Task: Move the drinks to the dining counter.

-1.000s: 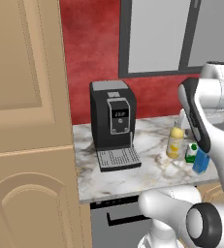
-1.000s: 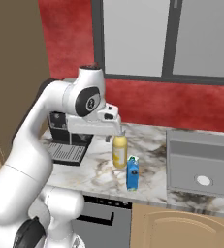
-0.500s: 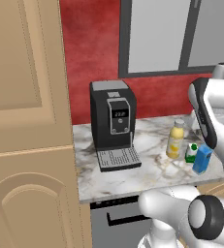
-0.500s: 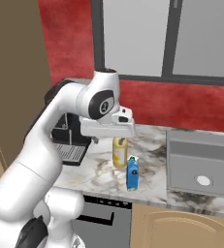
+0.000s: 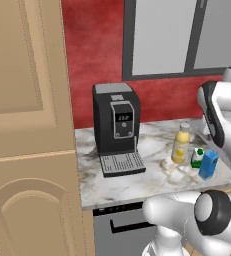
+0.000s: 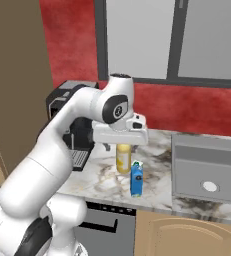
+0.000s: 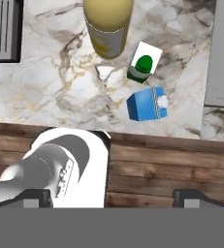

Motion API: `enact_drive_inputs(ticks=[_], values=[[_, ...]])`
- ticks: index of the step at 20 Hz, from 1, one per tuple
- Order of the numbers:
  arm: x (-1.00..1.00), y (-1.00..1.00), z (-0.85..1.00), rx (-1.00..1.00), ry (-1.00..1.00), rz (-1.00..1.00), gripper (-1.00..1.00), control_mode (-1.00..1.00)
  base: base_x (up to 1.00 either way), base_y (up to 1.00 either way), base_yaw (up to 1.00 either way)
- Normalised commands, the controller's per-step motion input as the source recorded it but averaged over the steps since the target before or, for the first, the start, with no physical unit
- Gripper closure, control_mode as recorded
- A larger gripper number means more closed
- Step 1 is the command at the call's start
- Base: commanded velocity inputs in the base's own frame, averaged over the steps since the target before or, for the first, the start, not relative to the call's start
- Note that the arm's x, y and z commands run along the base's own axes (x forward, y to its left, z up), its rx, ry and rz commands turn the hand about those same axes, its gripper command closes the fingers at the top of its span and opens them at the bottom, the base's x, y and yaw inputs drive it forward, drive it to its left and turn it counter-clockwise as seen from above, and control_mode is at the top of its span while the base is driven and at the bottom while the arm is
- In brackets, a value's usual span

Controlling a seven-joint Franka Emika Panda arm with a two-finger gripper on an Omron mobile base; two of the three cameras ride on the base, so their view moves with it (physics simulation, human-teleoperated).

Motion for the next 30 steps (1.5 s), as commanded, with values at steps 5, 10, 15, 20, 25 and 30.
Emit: enact_drive_inputs(ticks=[5,10,15,20,25,30], values=[[0.14,-0.18,-0.25,0.00,0.06,0.00,-1.00,-1.00,0.00,0.00,0.00],[0.18,-0.13,-0.24,0.00,0.06,0.00,-1.00,-1.00,0.00,0.00,0.00],[0.25,-0.04,-0.20,0.00,0.06,0.00,-1.00,-1.00,0.00,0.00,0.00],[0.20,-0.06,-0.18,0.00,0.05,0.00,-1.00,-1.00,0.00,0.00,0.00],[0.14,-0.11,-0.19,0.00,0.05,0.00,-1.00,-1.00,0.00,0.00,0.00],[0.14,-0.14,-0.23,0.00,0.00,0.00,-1.00,-1.00,0.00,0.00,0.00]])
